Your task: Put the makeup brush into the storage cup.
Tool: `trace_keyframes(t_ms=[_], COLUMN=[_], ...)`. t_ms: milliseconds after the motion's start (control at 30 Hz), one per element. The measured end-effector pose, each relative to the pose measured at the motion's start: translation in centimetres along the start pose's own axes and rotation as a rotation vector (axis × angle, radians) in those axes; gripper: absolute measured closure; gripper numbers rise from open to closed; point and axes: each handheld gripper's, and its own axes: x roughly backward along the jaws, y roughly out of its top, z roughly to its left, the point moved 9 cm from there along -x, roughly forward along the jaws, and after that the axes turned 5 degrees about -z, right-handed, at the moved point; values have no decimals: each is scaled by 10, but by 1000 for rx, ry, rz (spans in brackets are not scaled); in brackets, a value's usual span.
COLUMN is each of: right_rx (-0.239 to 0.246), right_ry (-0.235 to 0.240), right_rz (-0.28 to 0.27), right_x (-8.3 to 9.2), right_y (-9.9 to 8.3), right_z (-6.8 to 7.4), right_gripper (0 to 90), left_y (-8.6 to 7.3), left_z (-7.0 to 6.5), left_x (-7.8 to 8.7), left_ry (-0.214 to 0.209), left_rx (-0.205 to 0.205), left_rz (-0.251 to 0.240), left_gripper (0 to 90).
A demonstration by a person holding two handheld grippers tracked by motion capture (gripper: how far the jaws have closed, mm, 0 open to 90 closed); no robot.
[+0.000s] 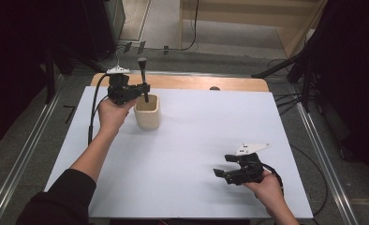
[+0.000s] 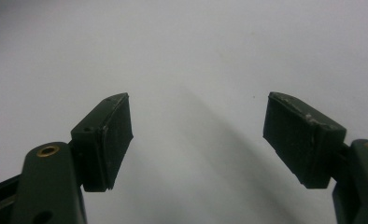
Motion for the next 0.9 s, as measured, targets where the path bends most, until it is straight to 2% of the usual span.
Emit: trace_keyframes(t_ms=[200, 300, 900], right_rx=[-1, -2, 1], right_ry=[0, 0, -3], right_rz=[1, 1, 5], right_x=[0, 0, -1], right_y=[0, 0, 0], right_z=[0, 0, -1], right_gripper=[252, 252, 251], left_y=[-6, -9, -32], left_z=[-1, -2, 0], left_x=[-2, -1, -5], left_ry=[0, -8, -9], left_rx=[-7, -1, 6], left_rz=[9, -5, 37], left_gripper=[796, 796, 795])
